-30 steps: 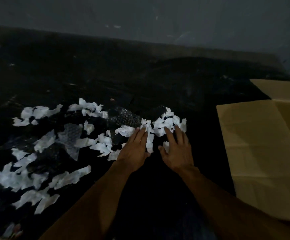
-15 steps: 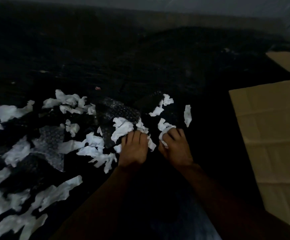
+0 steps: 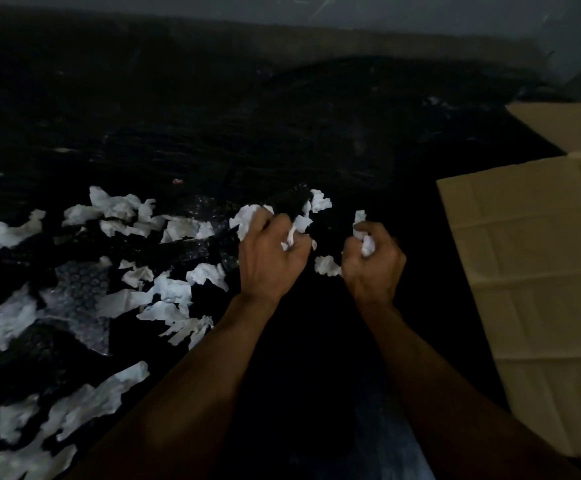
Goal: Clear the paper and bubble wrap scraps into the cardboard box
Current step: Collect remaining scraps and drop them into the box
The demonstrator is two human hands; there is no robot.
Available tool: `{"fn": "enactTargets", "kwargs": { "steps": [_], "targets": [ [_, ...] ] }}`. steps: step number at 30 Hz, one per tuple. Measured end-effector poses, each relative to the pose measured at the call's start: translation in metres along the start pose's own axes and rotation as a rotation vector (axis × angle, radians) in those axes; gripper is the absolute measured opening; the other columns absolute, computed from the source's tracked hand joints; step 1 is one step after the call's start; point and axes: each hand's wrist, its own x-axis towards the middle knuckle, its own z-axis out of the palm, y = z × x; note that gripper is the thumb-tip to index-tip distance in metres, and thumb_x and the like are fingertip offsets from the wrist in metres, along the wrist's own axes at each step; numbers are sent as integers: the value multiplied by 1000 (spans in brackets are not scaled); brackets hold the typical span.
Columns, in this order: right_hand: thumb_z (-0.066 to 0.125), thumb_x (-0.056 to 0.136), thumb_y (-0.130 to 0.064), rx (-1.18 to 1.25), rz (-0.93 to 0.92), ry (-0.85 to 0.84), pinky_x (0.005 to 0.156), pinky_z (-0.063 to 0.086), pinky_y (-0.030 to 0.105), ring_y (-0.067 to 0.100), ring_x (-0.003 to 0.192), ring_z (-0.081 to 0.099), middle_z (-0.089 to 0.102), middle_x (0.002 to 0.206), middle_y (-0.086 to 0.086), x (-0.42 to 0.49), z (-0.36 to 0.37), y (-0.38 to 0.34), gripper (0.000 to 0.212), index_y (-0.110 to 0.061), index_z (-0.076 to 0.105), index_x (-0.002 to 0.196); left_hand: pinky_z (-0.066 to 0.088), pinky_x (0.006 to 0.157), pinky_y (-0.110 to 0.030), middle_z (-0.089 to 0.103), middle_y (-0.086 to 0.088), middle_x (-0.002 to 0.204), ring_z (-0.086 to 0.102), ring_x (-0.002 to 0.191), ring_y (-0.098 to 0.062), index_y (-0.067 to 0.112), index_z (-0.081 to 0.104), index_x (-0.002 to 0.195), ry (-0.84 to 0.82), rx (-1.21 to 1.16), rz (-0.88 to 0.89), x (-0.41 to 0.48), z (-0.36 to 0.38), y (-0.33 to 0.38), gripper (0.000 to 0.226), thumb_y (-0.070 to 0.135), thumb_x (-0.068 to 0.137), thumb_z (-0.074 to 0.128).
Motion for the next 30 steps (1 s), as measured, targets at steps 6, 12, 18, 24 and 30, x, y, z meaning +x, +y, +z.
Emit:
{"fn": "enactTargets", "kwargs": {
  "steps": [6, 12, 18, 24, 30],
  "targets": [
    [45, 78, -35, -235, -169, -140, 79, 44, 35, 28, 86, 54, 68, 92, 10, 4, 18, 15, 43, -16, 72, 107, 43, 69, -21, 51, -4, 89, 49, 78, -14, 13, 43, 70, -73, -82, -50, -5, 12, -10, 17, 1, 68, 54],
    [55, 86, -35, -295, -390, -308, 95, 44, 34, 30, 113, 51, 44, 130, 16, -34, 33, 64, 29, -16, 69, 102, 39, 101, -34, 60, -13, 118, 55, 111, -29, 4, 59, 116, -309, 190, 148, -53, 19, -53, 40, 0, 80, 41],
    [45, 87, -22, -245, -393, -312, 84, 41, 25, 33, 90, 61, 65, 99, 14, -26, 34, 64, 32, -4, 68, 101, 40, 95, -26, 63, -12, 114, 60, 106, -28, 6, 60, 117, -322, 169, 27, -49, 18, -50, 40, 2, 83, 40],
    [48, 97, -25, -105, -101, -217, 84, 41, 25, 29, 95, 61, 65, 101, 13, -21, 28, 49, 27, -10, 67, 109, 45, 82, -13, 62, 1, 107, 59, 92, -9, 11, 58, 117, -62, -109, -137, -32, 4, -7, 25, 21, 100, 43],
    [49, 80, -60, -415, -397, -323, 79, 41, 37, 26, 91, 50, 53, 102, 8, -44, 30, 54, 44, -28, 68, 103, 48, 79, -19, 64, -2, 82, 62, 78, -11, 18, 25, 147, 19, -24, -279, -14, -2, -5, 74, 49, 89, 59]
  ]
}}
